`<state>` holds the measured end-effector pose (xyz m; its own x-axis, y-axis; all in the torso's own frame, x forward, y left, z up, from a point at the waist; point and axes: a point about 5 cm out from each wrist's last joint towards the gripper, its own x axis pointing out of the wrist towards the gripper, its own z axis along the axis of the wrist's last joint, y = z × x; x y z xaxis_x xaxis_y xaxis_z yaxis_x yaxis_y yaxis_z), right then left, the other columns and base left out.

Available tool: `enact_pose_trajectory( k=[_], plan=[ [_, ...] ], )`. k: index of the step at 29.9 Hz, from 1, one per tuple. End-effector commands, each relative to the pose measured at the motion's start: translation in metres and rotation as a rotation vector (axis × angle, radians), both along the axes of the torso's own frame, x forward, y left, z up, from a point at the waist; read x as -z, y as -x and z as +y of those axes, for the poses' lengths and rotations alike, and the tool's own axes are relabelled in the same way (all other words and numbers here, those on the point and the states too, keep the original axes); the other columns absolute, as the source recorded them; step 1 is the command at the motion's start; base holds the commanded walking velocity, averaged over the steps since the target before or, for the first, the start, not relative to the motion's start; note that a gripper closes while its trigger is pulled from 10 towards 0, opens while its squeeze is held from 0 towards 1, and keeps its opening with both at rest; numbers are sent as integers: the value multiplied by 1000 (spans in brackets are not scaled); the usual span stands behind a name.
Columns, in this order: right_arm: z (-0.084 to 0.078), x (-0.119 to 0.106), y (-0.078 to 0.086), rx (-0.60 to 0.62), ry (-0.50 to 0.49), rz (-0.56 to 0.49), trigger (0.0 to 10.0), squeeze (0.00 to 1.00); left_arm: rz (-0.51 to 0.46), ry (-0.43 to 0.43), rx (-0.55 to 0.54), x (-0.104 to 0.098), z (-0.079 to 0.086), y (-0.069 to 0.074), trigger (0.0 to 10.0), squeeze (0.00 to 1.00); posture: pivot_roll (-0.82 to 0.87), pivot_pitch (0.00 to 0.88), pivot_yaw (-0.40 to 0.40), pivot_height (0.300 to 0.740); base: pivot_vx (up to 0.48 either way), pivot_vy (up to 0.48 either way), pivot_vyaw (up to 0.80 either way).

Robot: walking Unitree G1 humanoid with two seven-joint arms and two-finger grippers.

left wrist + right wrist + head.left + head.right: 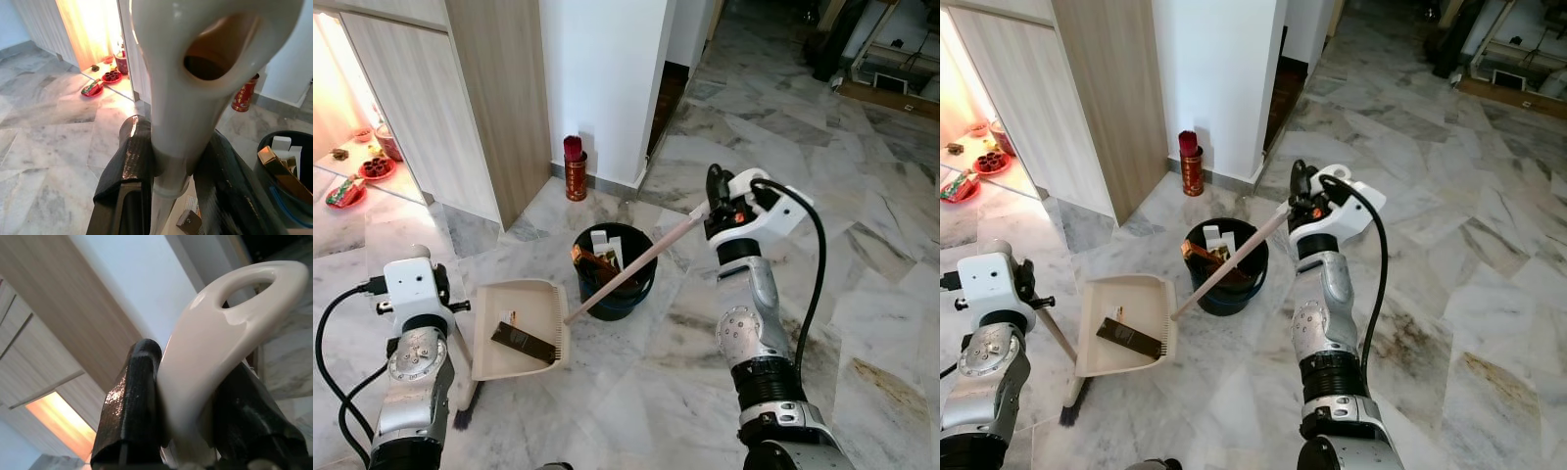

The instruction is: Sweep floor

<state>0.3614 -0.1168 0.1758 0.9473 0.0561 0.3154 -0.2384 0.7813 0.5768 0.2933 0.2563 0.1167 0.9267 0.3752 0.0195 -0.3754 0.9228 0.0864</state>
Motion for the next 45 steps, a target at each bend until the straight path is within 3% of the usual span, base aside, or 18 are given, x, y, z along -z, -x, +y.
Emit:
enact_pose_trajectory(
  k=[1,18,19,21,29,38,45],
  plan=[
    [19,-24,-2,-16,-158,-63,10000,0,-34,16,31,-4,-9,-4,10000,0,224,52,-92,740,0,0,0],
    [23,-36,-5,3,-190,-69,10000,0,-43,16,17,-5,-8,-4,10000,0,228,64,-98,740,0,0,0],
    [31,-60,-5,-32,-197,-144,10000,0,-40,15,12,-4,-9,-3,10000,0,227,65,-106,740,0,0,0],
    [35,-74,-4,-48,-206,-185,10000,0,-40,14,11,-3,-10,-3,10000,0,228,64,-107,740,0,0,0],
    [35,-88,-5,-36,-183,-226,10000,0,-50,11,26,-3,-13,-2,10000,0,227,67,-111,740,0,0,0],
    [21,-105,-7,31,-180,-262,10000,0,-51,7,36,-2,-16,-2,10000,0,219,74,-108,740,0,0,0],
    [-3,-114,-10,169,-159,-270,10000,0,-67,3,47,-4,-18,-1,10000,0,218,75,-106,740,0,0,0]
  ],
)
